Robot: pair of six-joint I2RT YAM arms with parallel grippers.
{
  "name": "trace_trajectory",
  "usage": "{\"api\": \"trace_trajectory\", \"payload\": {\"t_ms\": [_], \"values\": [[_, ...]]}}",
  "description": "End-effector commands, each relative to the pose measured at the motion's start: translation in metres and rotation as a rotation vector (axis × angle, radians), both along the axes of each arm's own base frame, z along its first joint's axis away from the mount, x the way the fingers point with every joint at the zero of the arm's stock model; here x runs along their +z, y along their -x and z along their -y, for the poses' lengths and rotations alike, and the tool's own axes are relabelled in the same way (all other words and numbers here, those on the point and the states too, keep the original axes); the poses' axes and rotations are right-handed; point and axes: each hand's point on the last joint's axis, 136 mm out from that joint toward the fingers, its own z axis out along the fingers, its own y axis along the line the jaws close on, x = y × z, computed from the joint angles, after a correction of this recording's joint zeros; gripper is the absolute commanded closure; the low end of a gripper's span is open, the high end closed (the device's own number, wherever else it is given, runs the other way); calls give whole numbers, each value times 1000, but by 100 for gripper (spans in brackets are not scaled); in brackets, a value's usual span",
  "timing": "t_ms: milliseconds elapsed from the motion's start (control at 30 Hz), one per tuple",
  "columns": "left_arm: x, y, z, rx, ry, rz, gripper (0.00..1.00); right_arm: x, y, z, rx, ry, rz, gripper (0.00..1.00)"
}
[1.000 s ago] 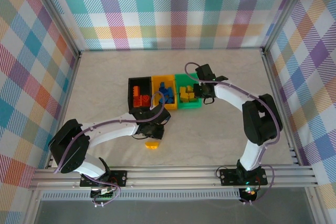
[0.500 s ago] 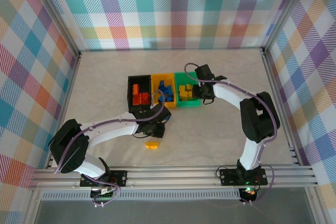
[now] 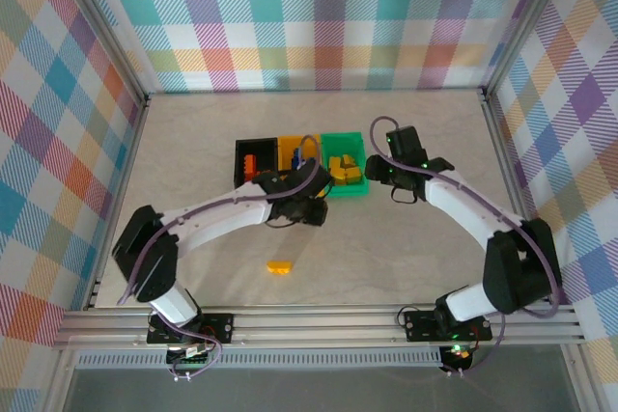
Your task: Sort the legos into containers by color
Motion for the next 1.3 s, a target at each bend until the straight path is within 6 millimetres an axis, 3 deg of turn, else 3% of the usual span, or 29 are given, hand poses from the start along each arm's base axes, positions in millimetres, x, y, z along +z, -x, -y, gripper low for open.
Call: {"api": "trace_trajectory", "payload": {"t_ms": [0,233,400,567,633,733,833,900,1100,1267], "values": [[18,-45,18,-1,35,51,100,-6,16,3,-5,-24,-17,43],[26,-132,50,48,37,98,100,-18,42,14,2,-10,-40,43],[17,-163,65,62,-12,95,98,-23,50,16,5,-11,-49,42],[22,-173,67,71,-14,104,31,-21,51,15,16,-17,-46,41],[29,-169,66,72,-2,103,19,-19,51,14,23,-21,-44,40],[46,-155,61,71,44,104,14,-17,51,11,36,-28,-40,40],[55,-119,51,55,103,108,5,-19,51,10,48,-24,-44,40],[50,-83,36,41,105,86,1,-21,52,10,53,-22,-46,40],[5,26,-28,25,21,-46,0,-29,53,8,60,-30,-60,40],[-31,93,-69,24,-39,-157,0,-35,51,5,61,-40,-71,40]]}}
